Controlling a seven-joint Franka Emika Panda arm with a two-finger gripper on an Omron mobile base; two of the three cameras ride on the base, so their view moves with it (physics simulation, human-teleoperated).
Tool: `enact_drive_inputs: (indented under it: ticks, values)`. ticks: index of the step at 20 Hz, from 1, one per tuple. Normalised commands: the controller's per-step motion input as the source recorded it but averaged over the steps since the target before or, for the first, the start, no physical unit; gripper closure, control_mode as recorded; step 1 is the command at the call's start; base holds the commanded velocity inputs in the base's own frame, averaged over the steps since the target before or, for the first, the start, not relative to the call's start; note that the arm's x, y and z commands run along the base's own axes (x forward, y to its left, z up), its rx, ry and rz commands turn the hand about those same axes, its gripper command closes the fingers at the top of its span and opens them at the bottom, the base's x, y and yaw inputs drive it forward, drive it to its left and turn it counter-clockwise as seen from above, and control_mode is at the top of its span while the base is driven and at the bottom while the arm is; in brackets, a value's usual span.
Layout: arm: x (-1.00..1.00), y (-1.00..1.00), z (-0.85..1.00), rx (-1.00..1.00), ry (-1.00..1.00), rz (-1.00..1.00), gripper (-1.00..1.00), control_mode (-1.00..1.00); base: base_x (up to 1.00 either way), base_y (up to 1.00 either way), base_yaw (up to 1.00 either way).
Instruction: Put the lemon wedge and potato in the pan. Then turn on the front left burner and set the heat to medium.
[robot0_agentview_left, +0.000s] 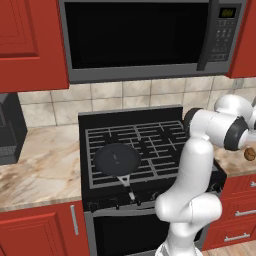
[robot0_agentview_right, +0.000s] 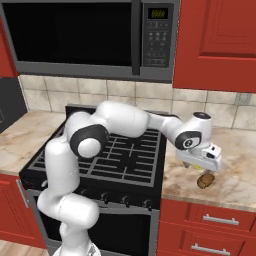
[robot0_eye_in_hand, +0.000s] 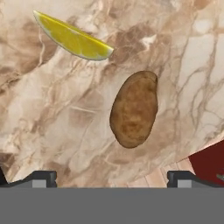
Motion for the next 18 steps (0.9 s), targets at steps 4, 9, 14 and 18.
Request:
enact_drive_inputs:
  ticks: [4, 9, 14, 18]
  values:
    - [0.24, -0.23, -0.03, 0.00, -0.05, 0.00, -1.00, -1.00, 0.00, 0.00, 0.00]
    - [0.33, -0.32, 0.00, 0.00, 0.00, 0.00, -1.00, -1.00, 0.00, 0.00, 0.00]
    - [0.39, -0.35, -0.05, 0.00, 0.00, 0.00, -1.00, -1.00, 0.00, 0.00, 0.00]
    - [0.39, -0.30, -0.06, 0.00, 0.00, 0.00, -1.00, -1.00, 0.00, 0.00, 0.00]
